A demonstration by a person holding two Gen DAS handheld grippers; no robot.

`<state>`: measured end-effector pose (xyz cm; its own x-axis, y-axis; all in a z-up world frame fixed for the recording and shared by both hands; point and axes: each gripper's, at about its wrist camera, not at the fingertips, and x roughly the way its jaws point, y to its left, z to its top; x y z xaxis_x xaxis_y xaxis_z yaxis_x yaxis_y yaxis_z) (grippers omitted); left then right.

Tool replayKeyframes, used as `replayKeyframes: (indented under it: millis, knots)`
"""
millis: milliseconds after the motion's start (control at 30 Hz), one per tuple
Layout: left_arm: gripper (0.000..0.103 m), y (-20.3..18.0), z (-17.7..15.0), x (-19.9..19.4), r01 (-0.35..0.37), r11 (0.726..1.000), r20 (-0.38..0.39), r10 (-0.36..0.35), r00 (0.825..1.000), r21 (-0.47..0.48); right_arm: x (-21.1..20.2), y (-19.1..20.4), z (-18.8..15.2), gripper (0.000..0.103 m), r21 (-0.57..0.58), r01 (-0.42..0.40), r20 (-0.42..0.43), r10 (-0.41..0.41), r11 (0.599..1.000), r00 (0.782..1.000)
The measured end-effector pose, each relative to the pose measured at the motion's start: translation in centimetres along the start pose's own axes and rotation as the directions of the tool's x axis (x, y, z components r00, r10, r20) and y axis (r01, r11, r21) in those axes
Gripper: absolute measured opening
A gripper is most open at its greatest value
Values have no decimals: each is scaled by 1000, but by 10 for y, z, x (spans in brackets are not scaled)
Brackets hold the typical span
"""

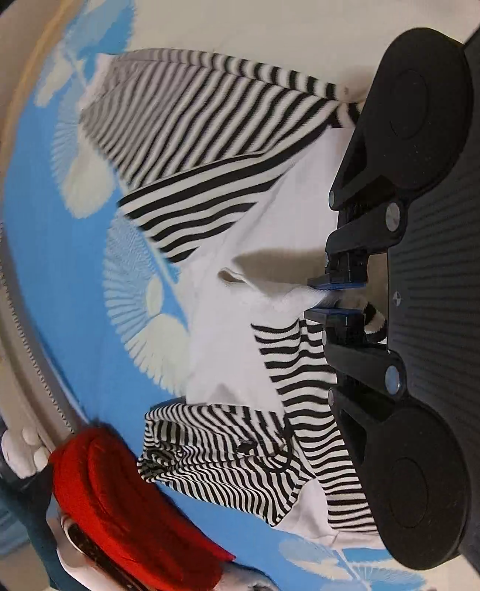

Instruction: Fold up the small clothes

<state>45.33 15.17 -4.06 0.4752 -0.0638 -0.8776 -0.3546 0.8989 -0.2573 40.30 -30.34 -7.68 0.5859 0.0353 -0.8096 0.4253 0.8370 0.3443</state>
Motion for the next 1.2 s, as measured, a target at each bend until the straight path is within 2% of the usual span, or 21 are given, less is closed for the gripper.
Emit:
replayKeyframes:
  millis: [100,167,233,333,367,400,467,533,600,700,767,833,933,1067,1200]
  knots:
    - [31,-18,-16,20,62,998,-76,-61,995,17,3,-6,-5,11,25,-8,-38,9,1000,999]
    - [31,-25,-27,35,79,997,-129,-77,989,13,4,-15,-6,15,79,24,-63,-19,997,998]
    - [31,-32,-40,51,81,997,-182,-76,980,19,3,-22,-7,20,112,47,-47,-42,993,998]
    - [31,-35,-58,76,64,998,-273,-57,960,16,6,-28,-3,25,111,-9,-48,15,994,999]
    - [31,-34,-62,82,57,998,-296,-53,954,3,13,-31,-2,29,122,-29,-79,38,992,996]
    - [31,-35,-65,83,57,998,-303,-57,951,-9,21,-37,-1,29,136,-26,-120,43,990,992]
    - [31,-46,-66,75,49,998,-273,-37,961,35,27,-49,1,30,154,40,-133,-20,987,991]
    - [37,-58,-69,73,54,993,-235,-29,972,101,27,-56,6,29,152,39,-127,-20,988,992]
    - [37,-60,-76,85,42,993,-282,-10,959,106,20,-59,12,31,145,35,-109,-19,989,994]
    - [37,-68,-77,81,10,991,-248,23,968,131,-1,-62,28,30,96,-17,-26,19,995,999]
    - [37,-77,-76,71,7,985,-198,28,980,173,-15,-72,47,30,61,-36,49,33,998,998]
    - [37,-82,-75,63,29,983,-182,5,983,184,-24,-91,69,30,45,-11,129,6,999,992]
    - [37,-93,-74,54,70,978,-171,-36,985,194,-31,-135,104,30,91,50,225,-69,995,972]
    - [37,-102,-74,50,46,966,-137,-11,990,255,-15,-194,132,33,157,87,226,-122,984,966]
    - [37,-105,-76,48,13,958,-109,19,994,288,19,-233,131,38,280,140,149,-187,950,971]
